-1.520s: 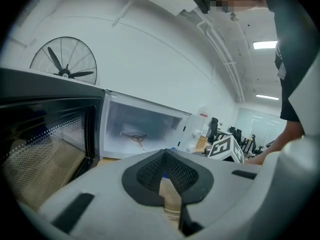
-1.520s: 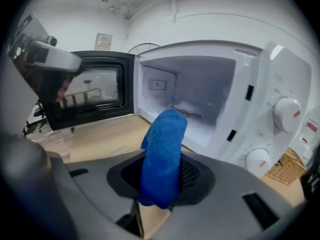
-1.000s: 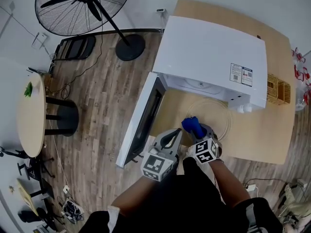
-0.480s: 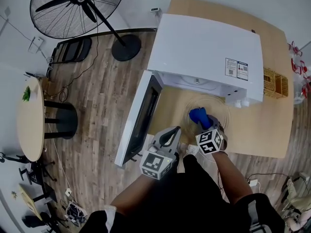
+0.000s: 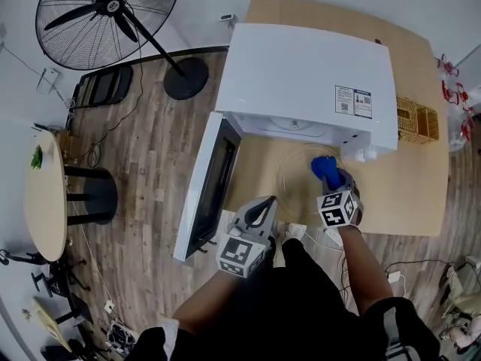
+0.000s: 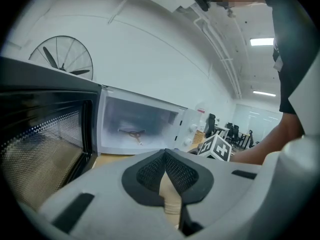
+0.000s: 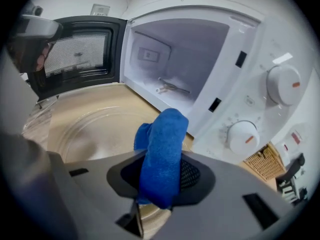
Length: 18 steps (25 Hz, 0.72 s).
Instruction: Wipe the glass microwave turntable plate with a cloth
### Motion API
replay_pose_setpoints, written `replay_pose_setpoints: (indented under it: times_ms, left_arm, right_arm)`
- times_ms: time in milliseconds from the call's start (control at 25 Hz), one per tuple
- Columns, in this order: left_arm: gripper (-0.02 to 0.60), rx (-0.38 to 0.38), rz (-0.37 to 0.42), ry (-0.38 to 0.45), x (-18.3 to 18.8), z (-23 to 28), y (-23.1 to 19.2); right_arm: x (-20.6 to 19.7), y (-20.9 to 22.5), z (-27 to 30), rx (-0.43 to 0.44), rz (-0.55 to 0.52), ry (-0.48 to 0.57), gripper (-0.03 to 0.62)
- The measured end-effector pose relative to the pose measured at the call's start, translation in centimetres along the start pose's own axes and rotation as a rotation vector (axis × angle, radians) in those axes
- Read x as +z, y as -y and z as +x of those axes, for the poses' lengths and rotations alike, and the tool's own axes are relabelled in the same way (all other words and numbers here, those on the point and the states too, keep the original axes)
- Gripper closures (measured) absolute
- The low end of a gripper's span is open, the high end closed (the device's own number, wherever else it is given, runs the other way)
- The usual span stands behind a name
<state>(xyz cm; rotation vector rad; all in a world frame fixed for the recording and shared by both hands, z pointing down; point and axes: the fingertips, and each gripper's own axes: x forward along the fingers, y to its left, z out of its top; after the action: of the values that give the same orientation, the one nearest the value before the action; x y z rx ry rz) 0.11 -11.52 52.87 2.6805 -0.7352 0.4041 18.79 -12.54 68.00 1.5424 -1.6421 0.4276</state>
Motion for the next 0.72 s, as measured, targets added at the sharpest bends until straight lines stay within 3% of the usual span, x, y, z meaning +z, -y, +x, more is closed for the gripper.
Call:
replay_pose_setpoints:
  times_ms: [400,720]
  left_arm:
    - [0.58,-0.017,0.013,0.01,0.7,0.5,0.4]
    - [0.58,-0.009,0.01,0.005,0.5,0.3,0.0]
  right_arm:
    - [-2.2,4.9,-0.1,-0.103,0.072,-0.044,0.482]
    - [-1.3,4.6,-0.7,-0.099,0.094,0.008,0.482]
